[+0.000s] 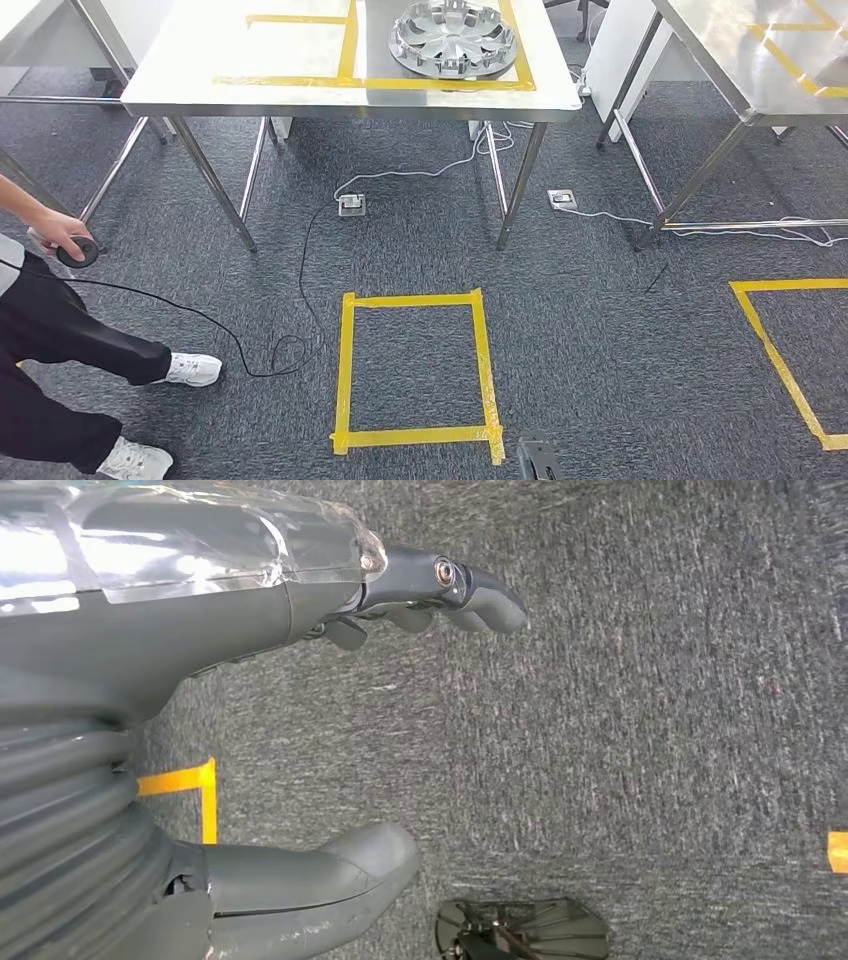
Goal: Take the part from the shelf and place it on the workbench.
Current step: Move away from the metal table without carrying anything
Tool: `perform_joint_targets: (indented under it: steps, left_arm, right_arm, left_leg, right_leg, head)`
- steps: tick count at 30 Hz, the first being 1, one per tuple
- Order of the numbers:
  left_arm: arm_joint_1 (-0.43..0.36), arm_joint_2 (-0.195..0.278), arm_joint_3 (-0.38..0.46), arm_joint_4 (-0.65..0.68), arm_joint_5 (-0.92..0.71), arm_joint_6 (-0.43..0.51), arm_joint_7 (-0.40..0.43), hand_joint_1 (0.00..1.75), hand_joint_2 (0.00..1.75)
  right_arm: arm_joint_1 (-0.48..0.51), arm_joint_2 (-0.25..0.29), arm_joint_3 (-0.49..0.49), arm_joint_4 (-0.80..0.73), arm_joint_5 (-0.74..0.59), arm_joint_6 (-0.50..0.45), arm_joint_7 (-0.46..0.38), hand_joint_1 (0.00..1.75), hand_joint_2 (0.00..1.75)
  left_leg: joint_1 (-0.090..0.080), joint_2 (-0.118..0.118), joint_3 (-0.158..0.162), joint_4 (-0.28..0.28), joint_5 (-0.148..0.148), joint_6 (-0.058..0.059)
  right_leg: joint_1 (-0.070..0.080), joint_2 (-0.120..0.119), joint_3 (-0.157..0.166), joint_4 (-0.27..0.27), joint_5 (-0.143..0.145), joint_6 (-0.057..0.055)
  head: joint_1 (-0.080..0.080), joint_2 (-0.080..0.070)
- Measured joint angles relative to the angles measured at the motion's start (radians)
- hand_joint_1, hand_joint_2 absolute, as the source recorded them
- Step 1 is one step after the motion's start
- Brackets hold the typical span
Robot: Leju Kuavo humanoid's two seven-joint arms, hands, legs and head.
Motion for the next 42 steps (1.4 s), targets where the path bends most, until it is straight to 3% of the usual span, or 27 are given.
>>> perform_joint_targets:
  steps: [11,23,34,42]
  left_arm:
    - [0.000,0.000,0.000,0.000,0.000,-0.001,0.000,0.00,1.75]
    - [0.000,0.000,0.000,0.000,0.000,-0.001,0.000,0.00,1.75]
    - [0.000,0.000,0.001,0.000,0.000,-0.001,0.000,0.00,1.75]
    - [0.000,0.000,0.001,0.000,0.000,-0.001,0.000,0.00,1.75]
  right_arm:
    - [0.000,0.000,0.000,0.000,-0.028,0.030,-0.007,0.00,0.00]
    - [-0.002,0.000,0.000,0.000,-0.027,0.046,-0.036,0.00,0.00]
    - [-0.002,0.000,0.001,0.000,-0.031,0.046,-0.032,0.00,0.00]
    - [-0.002,0.000,0.001,0.000,-0.028,0.033,-0.033,0.00,0.00]
  left_leg:
    - [-0.004,0.000,-0.030,0.077,-0.039,0.003]
    - [-0.004,0.001,-0.034,0.093,-0.049,0.003]
    - [-0.004,0.001,-0.065,0.147,-0.073,0.003]
    - [-0.004,0.001,-0.065,0.147,-0.074,0.003]
  right_leg:
    - [-0.003,0.000,-0.033,0.081,-0.041,0.002]
    - [-0.003,0.000,-0.037,0.098,-0.051,0.002]
    - [-0.004,0.000,-0.069,0.153,-0.076,0.004]
    - [-0.004,0.000,-0.069,0.153,-0.076,0.004]
  head:
    - [-0.002,0.000]
    - [-0.002,0.000]
    - [-0.002,0.000]
    - [-0.003,0.000]
